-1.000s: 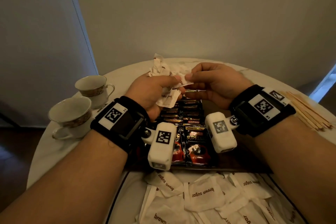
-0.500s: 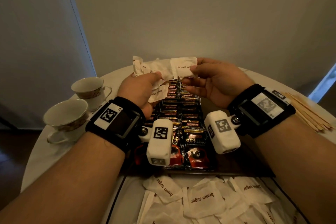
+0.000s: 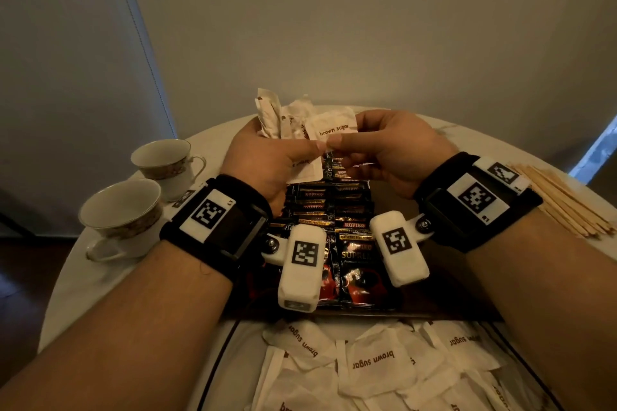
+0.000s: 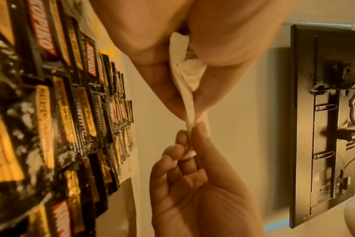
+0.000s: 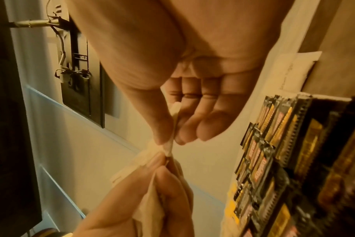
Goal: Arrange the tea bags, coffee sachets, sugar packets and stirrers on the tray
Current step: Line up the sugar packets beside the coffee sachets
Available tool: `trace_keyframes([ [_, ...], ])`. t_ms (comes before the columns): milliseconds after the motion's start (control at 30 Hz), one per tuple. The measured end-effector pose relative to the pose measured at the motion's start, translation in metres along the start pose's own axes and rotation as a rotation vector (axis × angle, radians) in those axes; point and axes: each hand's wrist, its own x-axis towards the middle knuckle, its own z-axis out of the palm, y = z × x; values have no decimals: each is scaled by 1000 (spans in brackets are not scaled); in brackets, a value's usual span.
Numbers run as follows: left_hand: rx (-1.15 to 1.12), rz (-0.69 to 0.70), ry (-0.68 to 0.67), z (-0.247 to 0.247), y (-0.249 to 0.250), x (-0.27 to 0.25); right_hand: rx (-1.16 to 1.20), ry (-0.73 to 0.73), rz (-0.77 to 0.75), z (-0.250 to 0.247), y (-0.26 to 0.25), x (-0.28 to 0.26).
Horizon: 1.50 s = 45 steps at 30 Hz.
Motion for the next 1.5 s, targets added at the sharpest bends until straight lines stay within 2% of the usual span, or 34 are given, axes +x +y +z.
trace_keyframes([
  [200, 13, -8, 51, 3, 4, 0, 121, 114, -6, -7, -1, 7],
  [333, 1, -19, 65, 2, 1, 1, -27, 47, -30, -15, -2, 10],
  [400, -17, -36, 77, 2, 1, 2, -43, 58, -27, -20, -4, 11],
  [500, -45, -52, 154, 2, 2, 4, -19, 212, 6, -38, -2, 23],
  [600, -33, -67, 210, -1, 2, 6, -94, 395, 105, -64, 13, 43],
  [700, 10, -63, 234, -4, 0, 9, -169, 442, 231, -83, 34, 53],
  [800, 17, -65, 222, -4, 1, 9, -141, 511, 330, -90, 52, 59],
  [1033, 24, -79, 233, -5, 4, 9, -52, 435, 358, -84, 57, 59],
  [1200, 36, -77, 233, -4, 3, 9, 48, 439, 410, -81, 53, 58],
  [1433, 28, -87, 237, -6, 7, 9, 33, 482, 373, -76, 46, 51],
  [1500, 17, -85, 231, -7, 7, 10, -9, 402, 392, -71, 43, 47],
])
